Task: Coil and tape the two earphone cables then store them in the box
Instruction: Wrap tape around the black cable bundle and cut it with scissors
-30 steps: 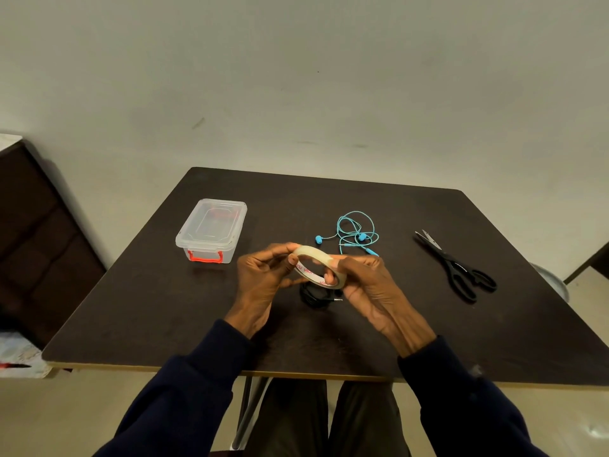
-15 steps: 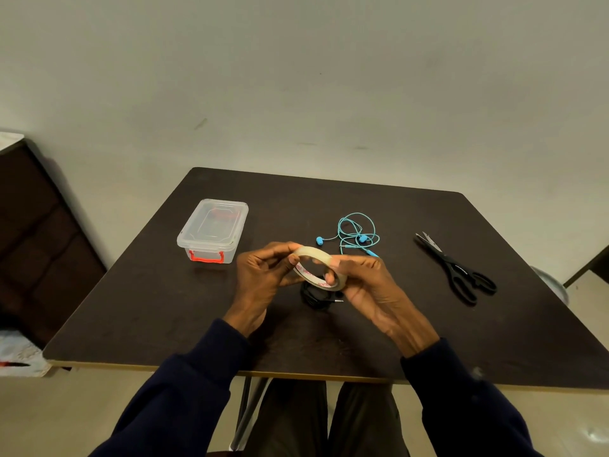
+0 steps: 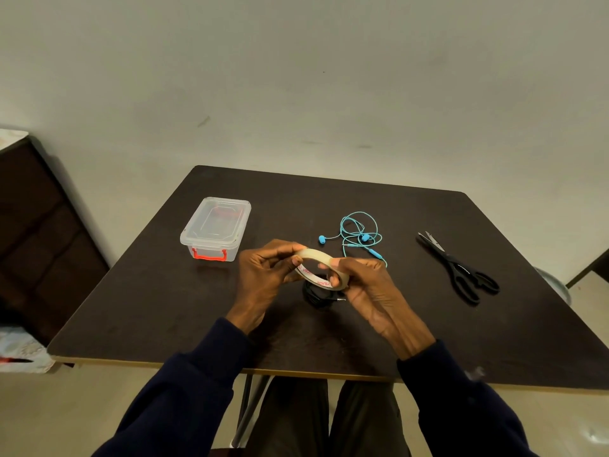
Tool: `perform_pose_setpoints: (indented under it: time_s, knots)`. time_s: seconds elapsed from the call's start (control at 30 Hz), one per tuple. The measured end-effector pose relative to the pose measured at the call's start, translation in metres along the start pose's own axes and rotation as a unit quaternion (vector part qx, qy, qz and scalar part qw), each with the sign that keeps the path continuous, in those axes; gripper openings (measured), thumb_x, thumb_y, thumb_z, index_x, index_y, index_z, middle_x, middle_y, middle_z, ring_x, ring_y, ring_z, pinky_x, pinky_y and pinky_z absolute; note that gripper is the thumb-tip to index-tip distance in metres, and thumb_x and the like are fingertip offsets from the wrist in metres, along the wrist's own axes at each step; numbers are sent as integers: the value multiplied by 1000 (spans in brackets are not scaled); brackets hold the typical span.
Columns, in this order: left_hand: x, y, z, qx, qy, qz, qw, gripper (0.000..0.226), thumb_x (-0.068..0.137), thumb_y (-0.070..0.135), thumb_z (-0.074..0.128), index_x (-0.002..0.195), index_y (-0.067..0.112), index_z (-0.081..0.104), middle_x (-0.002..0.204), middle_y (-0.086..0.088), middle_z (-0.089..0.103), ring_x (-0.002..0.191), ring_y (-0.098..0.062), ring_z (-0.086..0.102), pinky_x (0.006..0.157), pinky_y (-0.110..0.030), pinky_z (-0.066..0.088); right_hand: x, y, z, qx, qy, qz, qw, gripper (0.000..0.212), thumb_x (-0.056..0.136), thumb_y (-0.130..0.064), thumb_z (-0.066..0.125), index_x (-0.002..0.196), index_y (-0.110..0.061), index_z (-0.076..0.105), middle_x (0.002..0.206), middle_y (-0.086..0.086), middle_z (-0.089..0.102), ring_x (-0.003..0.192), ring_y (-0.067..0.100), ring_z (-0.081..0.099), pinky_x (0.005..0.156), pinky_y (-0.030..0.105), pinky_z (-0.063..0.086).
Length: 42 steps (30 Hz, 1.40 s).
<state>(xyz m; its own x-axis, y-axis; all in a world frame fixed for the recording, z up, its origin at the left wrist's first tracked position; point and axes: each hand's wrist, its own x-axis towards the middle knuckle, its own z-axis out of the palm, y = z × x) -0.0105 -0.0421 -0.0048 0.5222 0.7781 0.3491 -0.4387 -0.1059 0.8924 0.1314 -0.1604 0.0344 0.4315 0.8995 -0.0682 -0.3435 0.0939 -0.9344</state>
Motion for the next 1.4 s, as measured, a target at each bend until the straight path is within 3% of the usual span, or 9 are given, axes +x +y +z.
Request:
perform_pose_setpoints:
  time_s: [0.13, 0.23, 0.43, 0.6, 0.7, 1.03, 1.17, 1.3, 1.4]
  knots:
    - [1, -2, 0, -37, 25, -36, 998, 21, 79, 12, 74, 99, 18, 78, 106, -7, 76, 104, -28, 73, 72, -41, 64, -4, -3, -5, 30, -60, -4, 998, 31, 83, -6, 59, 104, 16, 66, 72, 16, 66, 65, 16, 60, 71, 26, 53]
    - [1, -3, -2, -64, 33, -58, 996, 20, 78, 13, 75, 96, 20, 80, 108, -9, 76, 105, -28, 73, 70, -39, 63, -5, -6, -8, 29, -88, -4, 996, 35, 83, -3, 56, 111, 16, 62, 74, 17, 67, 69, 17, 63, 74, 25, 53]
    - [1, -3, -5, -70, 25, -82, 994, 20, 77, 16, 75, 95, 23, 81, 109, -8, 76, 105, -28, 73, 70, -38, 63, -3, -3, -6, 9, -76, -5, 997, 28, 90, 11, 47, 112, 20, 62, 74, 19, 68, 69, 17, 65, 69, 23, 53]
    - [1, -4, -8, -39, 17, -48, 998, 21, 79, 13, 74, 98, 21, 80, 107, -8, 76, 104, -27, 73, 71, -36, 63, -4, -4, 2, -8, -34, -3, 999, 24, 91, 14, 46, 97, 17, 69, 66, 17, 68, 61, 15, 65, 65, 23, 53]
    - [1, -5, -8, -25, 16, -29, 999, 21, 79, 11, 74, 99, 18, 79, 106, -7, 76, 104, -28, 73, 73, -40, 64, -4, -3, 6, 12, -9, 3, 1000, 26, 92, 17, 43, 111, 30, 55, 67, 14, 70, 61, 14, 68, 61, 22, 56]
    - [5, -4, -3, 15, -6, 38, 999, 18, 84, 8, 72, 102, 7, 74, 99, -6, 75, 98, -30, 73, 74, -42, 64, -9, -4, 9, 18, 21, 26, 999, 28, 90, 16, 47, 113, 33, 51, 97, 30, 64, 69, 16, 67, 62, 21, 54]
    - [6, -3, -3, 40, -10, 60, 997, 16, 84, 12, 74, 100, 12, 77, 100, -9, 74, 97, -32, 73, 73, -42, 64, -6, 1, 9, 11, 39, 30, 999, 27, 89, 15, 51, 111, 30, 55, 106, 34, 63, 71, 16, 68, 61, 19, 54]
    - [6, -1, -2, 32, -18, 64, 997, 16, 83, 15, 75, 98, 20, 79, 100, -7, 75, 97, -33, 72, 71, -40, 63, -7, 4, 6, 7, 15, 18, 1000, 20, 89, 9, 53, 89, 13, 73, 86, 26, 71, 66, 18, 65, 61, 20, 53]
    - [5, -3, -4, 41, -9, 61, 997, 17, 82, 20, 76, 98, 22, 79, 100, -7, 75, 98, -33, 72, 73, -43, 64, -8, 3, 8, 0, 9, 8, 1000, 20, 90, 7, 55, 85, 10, 74, 94, 37, 65, 63, 17, 61, 64, 23, 49]
